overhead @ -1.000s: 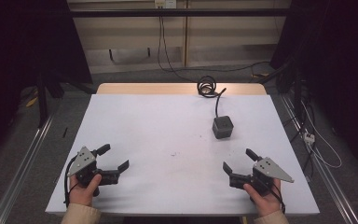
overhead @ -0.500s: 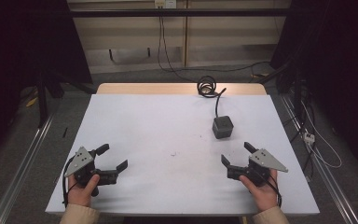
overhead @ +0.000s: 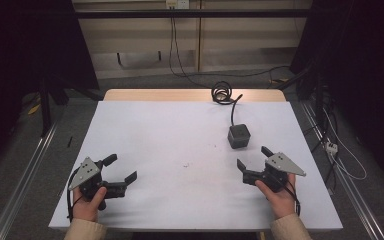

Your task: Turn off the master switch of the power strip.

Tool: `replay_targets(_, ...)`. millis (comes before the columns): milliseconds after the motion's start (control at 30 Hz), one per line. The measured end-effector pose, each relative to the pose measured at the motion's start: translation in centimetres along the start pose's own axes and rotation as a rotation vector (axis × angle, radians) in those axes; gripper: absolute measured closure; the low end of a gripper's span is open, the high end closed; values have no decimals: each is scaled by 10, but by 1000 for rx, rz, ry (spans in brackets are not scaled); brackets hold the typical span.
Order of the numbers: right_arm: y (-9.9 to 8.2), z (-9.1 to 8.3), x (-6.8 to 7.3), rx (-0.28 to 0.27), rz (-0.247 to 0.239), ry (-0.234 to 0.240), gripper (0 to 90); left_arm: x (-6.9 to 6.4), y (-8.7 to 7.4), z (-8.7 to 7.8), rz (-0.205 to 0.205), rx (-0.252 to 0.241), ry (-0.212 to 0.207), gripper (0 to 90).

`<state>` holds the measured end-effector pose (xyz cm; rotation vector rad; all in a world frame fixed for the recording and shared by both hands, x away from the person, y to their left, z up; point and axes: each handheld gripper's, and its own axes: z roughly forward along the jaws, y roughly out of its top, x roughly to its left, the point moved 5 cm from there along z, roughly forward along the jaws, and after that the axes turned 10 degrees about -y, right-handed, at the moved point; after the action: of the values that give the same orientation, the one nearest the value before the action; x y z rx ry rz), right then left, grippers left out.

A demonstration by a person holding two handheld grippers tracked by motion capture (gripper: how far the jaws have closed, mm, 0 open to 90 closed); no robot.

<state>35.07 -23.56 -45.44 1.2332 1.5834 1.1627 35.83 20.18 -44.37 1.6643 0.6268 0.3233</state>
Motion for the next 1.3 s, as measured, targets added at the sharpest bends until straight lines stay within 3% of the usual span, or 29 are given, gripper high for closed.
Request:
replay_targets(667, 6, 18, -9, 42, -4, -36, 79, -1, 1, 1, 0, -12, -6, 32)
replay_targets(1300, 12, 32, -10, 73, -5, -20, 158, -1, 1, 3, 13, -3, -12, 32)
